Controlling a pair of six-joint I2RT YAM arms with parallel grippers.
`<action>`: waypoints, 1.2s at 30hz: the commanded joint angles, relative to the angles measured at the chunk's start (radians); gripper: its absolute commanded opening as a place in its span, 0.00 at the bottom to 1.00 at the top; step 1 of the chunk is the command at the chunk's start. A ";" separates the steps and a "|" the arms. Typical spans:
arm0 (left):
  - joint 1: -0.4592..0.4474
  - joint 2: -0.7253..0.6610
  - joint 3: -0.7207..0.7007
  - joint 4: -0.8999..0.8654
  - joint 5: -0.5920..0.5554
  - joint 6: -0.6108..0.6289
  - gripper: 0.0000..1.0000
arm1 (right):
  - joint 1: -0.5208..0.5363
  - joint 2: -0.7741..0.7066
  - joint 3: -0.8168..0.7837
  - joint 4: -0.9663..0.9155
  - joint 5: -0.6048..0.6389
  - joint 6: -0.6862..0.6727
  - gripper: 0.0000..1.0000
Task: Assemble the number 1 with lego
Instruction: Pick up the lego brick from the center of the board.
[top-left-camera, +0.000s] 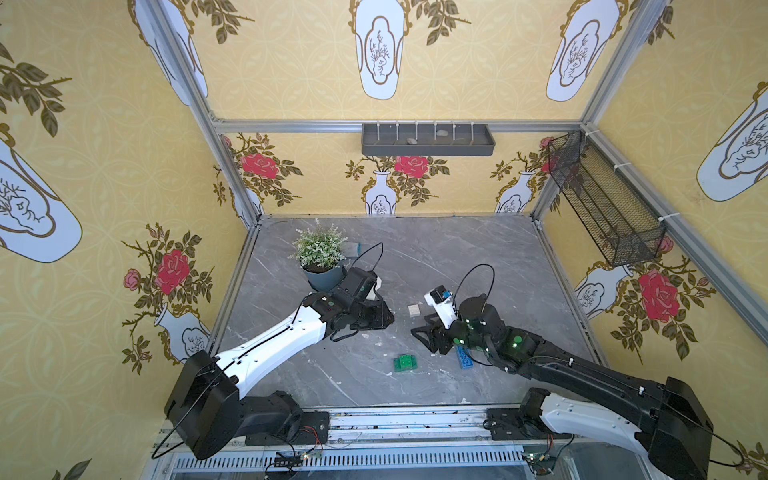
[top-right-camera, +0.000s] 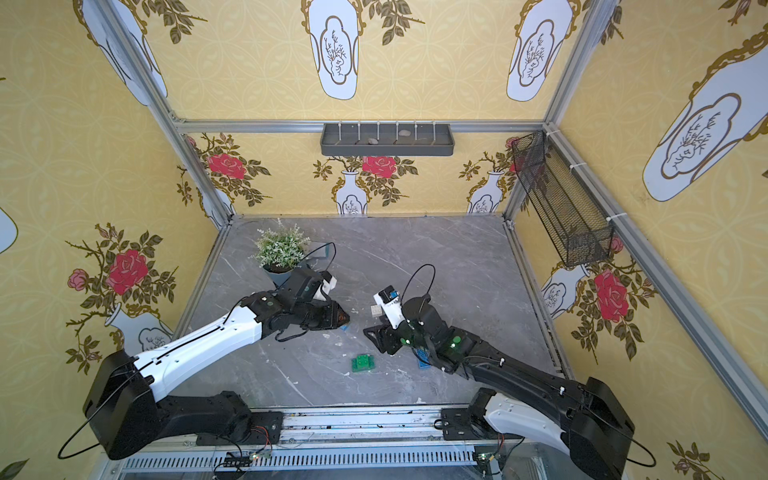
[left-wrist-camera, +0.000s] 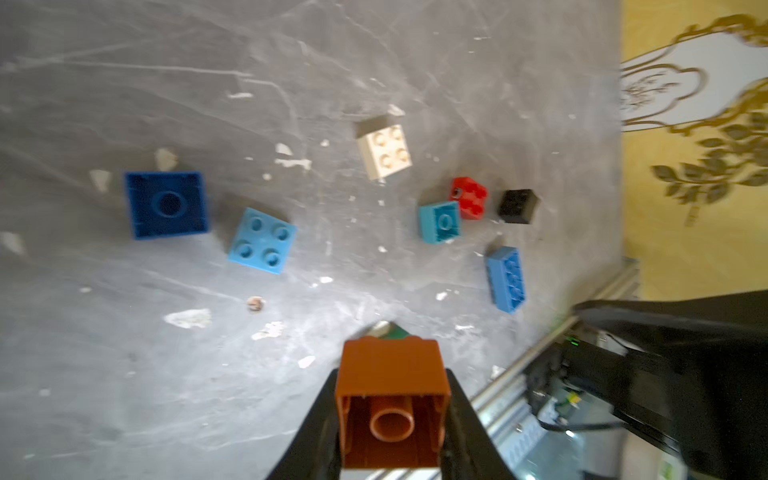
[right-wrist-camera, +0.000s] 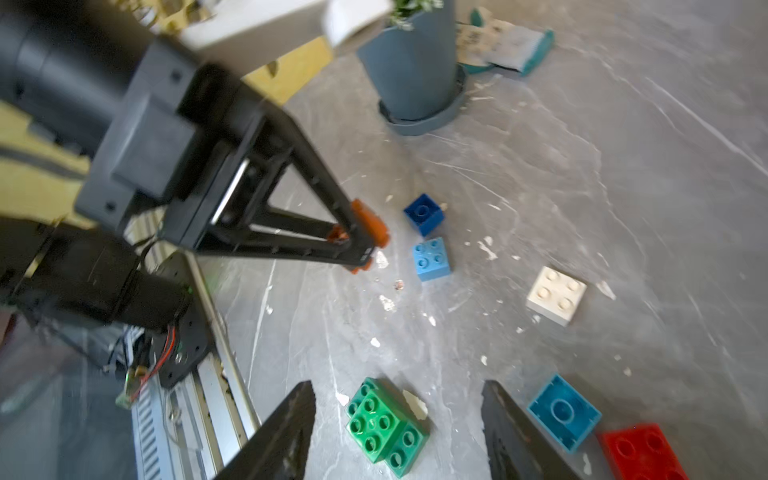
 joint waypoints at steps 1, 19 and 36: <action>0.012 -0.050 -0.043 0.197 0.221 -0.123 0.28 | 0.011 0.006 0.004 0.176 -0.043 -0.199 0.65; 0.046 -0.117 -0.284 1.019 0.614 -0.540 0.25 | 0.006 -0.043 0.051 0.204 -0.200 -0.280 0.63; 0.078 -0.062 -0.381 1.433 0.647 -0.765 0.26 | -0.002 -0.084 0.123 0.124 -0.240 -0.363 0.50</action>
